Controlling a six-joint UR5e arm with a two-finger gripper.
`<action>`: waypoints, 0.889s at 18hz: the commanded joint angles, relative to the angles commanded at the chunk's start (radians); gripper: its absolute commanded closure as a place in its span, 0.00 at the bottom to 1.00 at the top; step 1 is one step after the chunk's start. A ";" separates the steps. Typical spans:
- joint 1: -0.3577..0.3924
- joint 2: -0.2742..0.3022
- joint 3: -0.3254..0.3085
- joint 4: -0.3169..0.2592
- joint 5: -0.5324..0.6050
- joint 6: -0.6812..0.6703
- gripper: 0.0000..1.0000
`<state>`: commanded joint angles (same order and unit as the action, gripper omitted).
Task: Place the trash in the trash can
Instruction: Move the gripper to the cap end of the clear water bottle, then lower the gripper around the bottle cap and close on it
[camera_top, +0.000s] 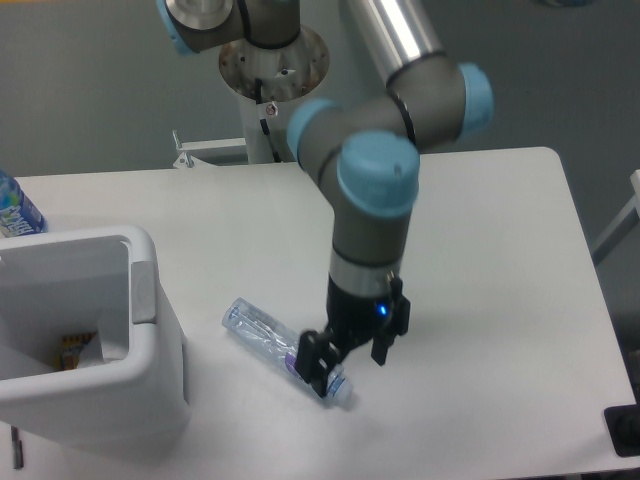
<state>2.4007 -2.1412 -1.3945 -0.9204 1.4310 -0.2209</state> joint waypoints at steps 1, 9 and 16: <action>0.000 -0.018 0.008 0.000 0.017 -0.003 0.00; -0.008 -0.071 0.003 0.000 0.087 -0.110 0.00; -0.018 -0.101 0.006 -0.002 0.184 -0.189 0.00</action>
<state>2.3823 -2.2426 -1.3882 -0.9219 1.6152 -0.4094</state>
